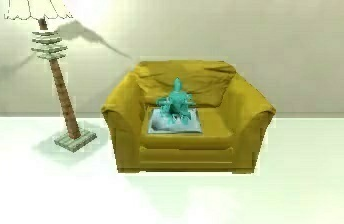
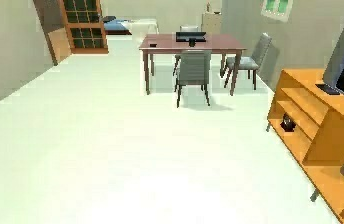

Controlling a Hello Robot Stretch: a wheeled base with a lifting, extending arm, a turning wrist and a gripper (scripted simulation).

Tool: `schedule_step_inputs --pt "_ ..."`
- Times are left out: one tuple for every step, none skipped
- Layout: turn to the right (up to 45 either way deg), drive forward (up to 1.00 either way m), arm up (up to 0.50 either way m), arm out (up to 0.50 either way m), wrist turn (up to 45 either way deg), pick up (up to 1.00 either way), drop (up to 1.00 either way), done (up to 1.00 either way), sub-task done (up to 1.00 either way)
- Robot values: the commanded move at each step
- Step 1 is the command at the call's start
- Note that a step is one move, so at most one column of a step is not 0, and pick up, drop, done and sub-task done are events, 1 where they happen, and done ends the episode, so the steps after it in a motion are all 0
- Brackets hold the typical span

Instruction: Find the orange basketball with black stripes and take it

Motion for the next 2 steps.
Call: schedule_step_inputs --pt "45.0 0.00 0.00 0.00 0.0 0.00 0.00 0.00 0.00" --pt "18.0 0.00 0.00 0.00 0.0 0.00 0.00 0.00 0.00"
